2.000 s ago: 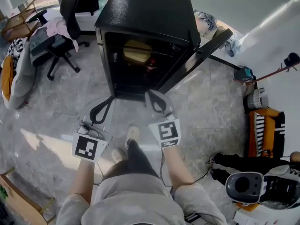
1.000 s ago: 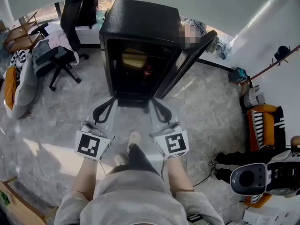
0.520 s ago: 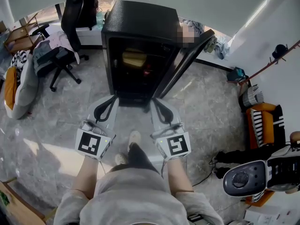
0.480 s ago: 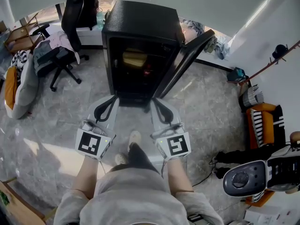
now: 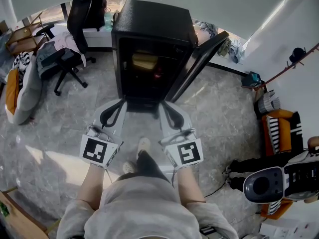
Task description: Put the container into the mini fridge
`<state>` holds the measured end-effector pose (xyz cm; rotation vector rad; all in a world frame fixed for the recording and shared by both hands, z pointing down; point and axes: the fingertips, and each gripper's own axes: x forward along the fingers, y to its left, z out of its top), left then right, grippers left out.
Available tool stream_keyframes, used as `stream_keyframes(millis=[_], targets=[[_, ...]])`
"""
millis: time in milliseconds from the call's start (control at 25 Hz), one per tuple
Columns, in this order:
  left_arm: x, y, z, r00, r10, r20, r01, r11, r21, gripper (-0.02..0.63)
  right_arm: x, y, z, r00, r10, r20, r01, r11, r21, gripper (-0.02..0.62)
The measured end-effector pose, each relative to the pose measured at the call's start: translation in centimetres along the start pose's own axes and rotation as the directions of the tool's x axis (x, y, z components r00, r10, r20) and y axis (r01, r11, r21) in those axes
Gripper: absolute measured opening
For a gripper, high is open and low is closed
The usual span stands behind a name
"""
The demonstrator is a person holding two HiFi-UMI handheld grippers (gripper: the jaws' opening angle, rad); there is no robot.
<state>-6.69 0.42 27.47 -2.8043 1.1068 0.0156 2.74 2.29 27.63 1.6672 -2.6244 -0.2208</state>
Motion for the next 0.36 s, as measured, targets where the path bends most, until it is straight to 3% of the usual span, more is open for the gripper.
stream_keyframes(millis=[360], targets=[[-1.6, 0.3, -0.1, 1.0, 0.0, 0.005, 0.0, 1.0, 0.004, 0.002, -0.2, 1.6, 0.3, 1.0, -0.002, 0.007, 0.002, 1.0, -0.008, -0.003]])
